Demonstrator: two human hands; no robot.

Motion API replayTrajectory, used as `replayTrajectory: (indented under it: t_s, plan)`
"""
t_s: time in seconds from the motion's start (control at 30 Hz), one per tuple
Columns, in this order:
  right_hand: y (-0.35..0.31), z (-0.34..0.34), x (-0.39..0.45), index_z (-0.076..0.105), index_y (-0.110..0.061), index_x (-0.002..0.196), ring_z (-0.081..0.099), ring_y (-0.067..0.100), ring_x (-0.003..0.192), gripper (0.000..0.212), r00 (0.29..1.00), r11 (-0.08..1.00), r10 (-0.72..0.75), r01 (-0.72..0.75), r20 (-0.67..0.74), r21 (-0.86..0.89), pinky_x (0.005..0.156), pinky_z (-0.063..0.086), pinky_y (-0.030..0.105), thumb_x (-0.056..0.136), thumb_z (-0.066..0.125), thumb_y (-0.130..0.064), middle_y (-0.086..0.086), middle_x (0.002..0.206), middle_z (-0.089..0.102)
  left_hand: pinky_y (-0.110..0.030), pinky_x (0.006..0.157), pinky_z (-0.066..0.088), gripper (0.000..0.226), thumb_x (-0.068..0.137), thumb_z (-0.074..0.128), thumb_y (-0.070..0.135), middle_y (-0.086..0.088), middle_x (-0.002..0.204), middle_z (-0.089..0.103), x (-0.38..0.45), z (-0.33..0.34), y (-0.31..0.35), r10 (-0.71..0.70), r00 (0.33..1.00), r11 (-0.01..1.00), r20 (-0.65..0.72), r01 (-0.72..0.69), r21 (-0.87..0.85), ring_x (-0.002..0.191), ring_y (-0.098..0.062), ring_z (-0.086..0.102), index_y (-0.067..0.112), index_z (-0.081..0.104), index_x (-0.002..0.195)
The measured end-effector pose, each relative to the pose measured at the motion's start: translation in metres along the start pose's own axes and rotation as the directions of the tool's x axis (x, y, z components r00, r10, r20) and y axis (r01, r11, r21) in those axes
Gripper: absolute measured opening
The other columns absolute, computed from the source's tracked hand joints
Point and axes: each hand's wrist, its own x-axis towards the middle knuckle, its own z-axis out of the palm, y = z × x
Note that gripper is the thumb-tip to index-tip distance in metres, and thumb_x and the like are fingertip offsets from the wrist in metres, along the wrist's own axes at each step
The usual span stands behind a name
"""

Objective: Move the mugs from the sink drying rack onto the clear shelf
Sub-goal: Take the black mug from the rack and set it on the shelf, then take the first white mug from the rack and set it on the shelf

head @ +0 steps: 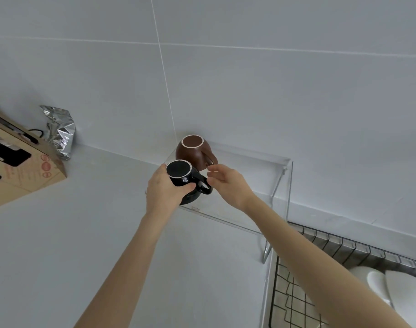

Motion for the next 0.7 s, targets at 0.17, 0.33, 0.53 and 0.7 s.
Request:
replayTrajectory:
  t_s: [0.17, 0.33, 0.53, 0.7]
  plan:
    - [-0.006, -0.056, -0.031, 0.051, -0.017, 0.122, 0.062, 0.021, 0.100, 0.033, 0.990, 0.998, -0.055, 0.060, -0.129, 0.037, 0.089, 0.048, 0.033, 0.089, 0.051, -0.012, 0.007, 0.114, 0.064, -0.040, 0.117, 0.015, 0.091, 0.066, 0.076, 0.030, -0.015, 0.154, 0.019, -0.021, 0.011, 0.029, 0.242, 0.970, 0.965, -0.010, -0.239, 0.111, 0.144, -0.028, 0.008, 0.010, 0.026, 0.139]
    - [0.008, -0.118, -0.091, 0.060, -0.009, 0.105, 0.067, 0.022, 0.083, 0.018, 0.963, 0.988, -0.018, 0.059, -0.268, 0.145, 0.084, 0.052, 0.036, 0.088, 0.053, -0.007, 0.008, 0.091, 0.067, -0.025, 0.107, 0.031, 0.058, 0.073, 0.071, 0.026, -0.010, 0.135, 0.050, -0.073, 0.043, 0.085, 0.521, 0.844, 0.850, 0.130, -0.498, -0.175, 0.130, -0.023, 0.041, 0.009, 0.050, 0.124]
    - [0.067, -0.163, -0.170, 0.065, -0.009, 0.094, 0.067, 0.023, 0.086, 0.012, 0.873, 0.979, 0.175, -0.104, -0.456, 0.175, 0.082, 0.055, 0.036, 0.085, 0.058, -0.008, 0.016, 0.094, 0.070, -0.011, 0.088, 0.046, 0.044, 0.074, 0.071, 0.024, 0.008, 0.114, 0.062, -0.145, 0.104, 0.123, 0.512, 0.626, 0.842, 0.588, -0.229, -0.489, 0.105, -0.002, 0.058, 0.022, 0.057, 0.116]
    - [0.145, -0.177, -0.222, 0.067, -0.009, 0.100, 0.067, 0.024, 0.090, 0.018, 0.718, 0.937, 0.349, -0.284, -0.603, 0.204, 0.089, 0.055, 0.044, 0.083, 0.062, -0.011, 0.012, 0.095, 0.071, -0.020, 0.093, 0.046, 0.047, 0.074, 0.071, 0.025, 0.005, 0.119, 0.062, -0.173, 0.173, 0.113, 0.435, 0.432, 0.900, 0.790, -0.218, -0.377, 0.107, -0.007, 0.058, 0.020, 0.056, 0.118]
